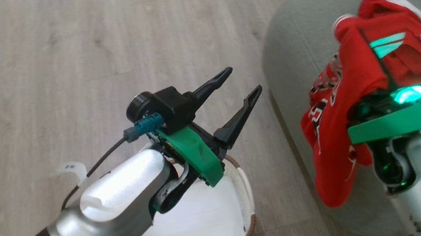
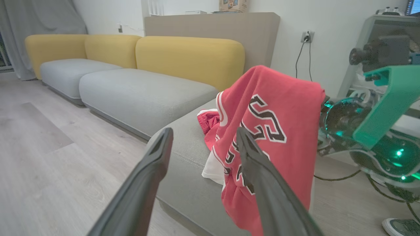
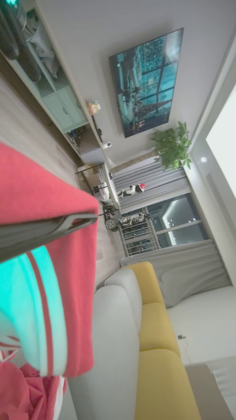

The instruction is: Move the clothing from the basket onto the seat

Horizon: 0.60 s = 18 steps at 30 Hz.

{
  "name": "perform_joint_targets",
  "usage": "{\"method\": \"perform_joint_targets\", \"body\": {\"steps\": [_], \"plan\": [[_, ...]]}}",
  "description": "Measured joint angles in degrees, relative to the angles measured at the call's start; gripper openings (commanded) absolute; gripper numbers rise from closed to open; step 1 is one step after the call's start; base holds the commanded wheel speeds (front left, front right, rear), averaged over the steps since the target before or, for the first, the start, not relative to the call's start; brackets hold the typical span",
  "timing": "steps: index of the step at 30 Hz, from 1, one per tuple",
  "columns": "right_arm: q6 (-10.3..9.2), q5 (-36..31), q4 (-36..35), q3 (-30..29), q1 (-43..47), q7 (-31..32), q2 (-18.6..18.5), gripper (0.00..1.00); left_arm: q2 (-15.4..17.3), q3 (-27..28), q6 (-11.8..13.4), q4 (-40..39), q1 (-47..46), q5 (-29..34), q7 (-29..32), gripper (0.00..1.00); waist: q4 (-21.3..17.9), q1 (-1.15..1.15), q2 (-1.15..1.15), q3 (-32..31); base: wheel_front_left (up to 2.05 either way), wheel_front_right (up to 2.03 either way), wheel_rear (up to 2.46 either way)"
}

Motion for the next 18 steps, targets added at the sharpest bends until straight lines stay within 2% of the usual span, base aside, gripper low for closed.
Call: {"method": "perform_joint_targets", "body": {"steps": [9,18], "plan": [[0.00,0.3,-9.0,-5.8,0.9,1.9,-0.3,0.00,0.5,-0.7,-0.3,0.7,0.0,1.7,0.0,1.00,-7.9,0.00,0.00,2.0,0.00,0.00,0.00],[0.00,-0.2,-13.7,-7.7,3.2,3.0,1.1,0.00,2.2,-0.9,0.2,0.7,-0.1,1.7,2.2,1.00,-14.6,0.00,0.00,4.4,0.00,0.00,0.00]]}}
